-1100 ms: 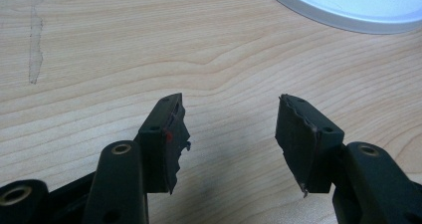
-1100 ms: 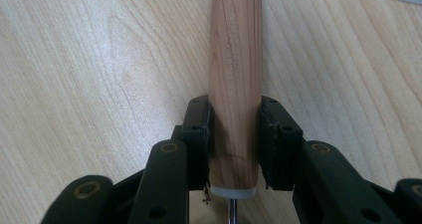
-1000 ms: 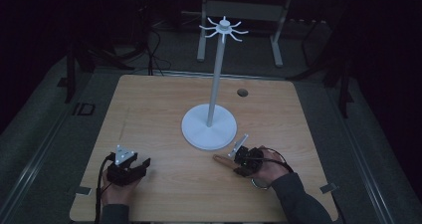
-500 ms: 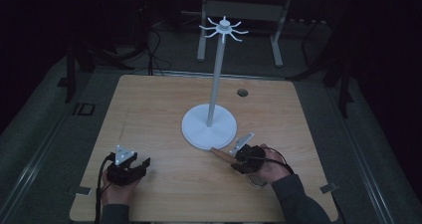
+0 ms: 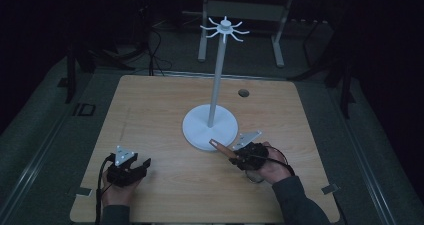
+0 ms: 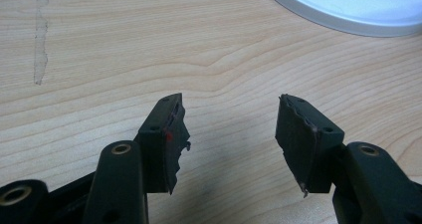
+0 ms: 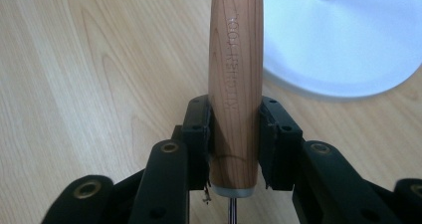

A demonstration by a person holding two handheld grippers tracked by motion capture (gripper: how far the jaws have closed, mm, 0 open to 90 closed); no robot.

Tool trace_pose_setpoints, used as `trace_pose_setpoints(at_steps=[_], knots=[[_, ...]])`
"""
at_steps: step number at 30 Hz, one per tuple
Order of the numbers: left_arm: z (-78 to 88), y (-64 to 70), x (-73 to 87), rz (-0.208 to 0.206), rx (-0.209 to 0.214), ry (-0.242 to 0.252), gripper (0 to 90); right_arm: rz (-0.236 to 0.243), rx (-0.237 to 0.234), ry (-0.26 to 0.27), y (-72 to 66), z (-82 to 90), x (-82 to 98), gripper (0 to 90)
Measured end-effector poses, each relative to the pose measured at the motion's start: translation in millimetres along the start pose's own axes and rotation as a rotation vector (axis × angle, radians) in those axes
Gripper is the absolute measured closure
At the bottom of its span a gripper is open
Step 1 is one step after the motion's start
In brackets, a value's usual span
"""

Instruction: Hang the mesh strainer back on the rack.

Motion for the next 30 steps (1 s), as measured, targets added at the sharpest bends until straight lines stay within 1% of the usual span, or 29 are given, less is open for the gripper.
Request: trace_pose_setpoints(at_steps=[5, 13, 20, 30], knots=[[-0.1, 0.2, 0.0, 0.001, 0.0, 0.001, 45.2, -0.002, 0.022, 0.044, 1.3, 6.8, -3.1, 69.0], [0.1, 0.2, -0.1, 0.002, -0.001, 0.003, 45.2, -0.022, 0.037, 0.111, 2.9, 15.4, -9.6, 69.0], [0.1, 0.1, -0.1, 0.003, -0.001, 0.004, 45.1, -0.042, 0.044, 0.159, 3.5, 21.5, -15.6, 69.0], [0.4, -0.1, -0.1, 0.004, -0.002, 0.005, 45.1, -0.063, 0.059, 0.213, 5.0, 27.5, -21.0, 69.0]])
Point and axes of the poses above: each handheld gripper's, and its own axes: z roughly backward along the jaws, x roughly out of its underside, y roughly to its right, the point moved 2 cm from there along -z, roughly forward along the jaws, and after that the axes turned 6 degrees about -y, right-handed, at the moved point
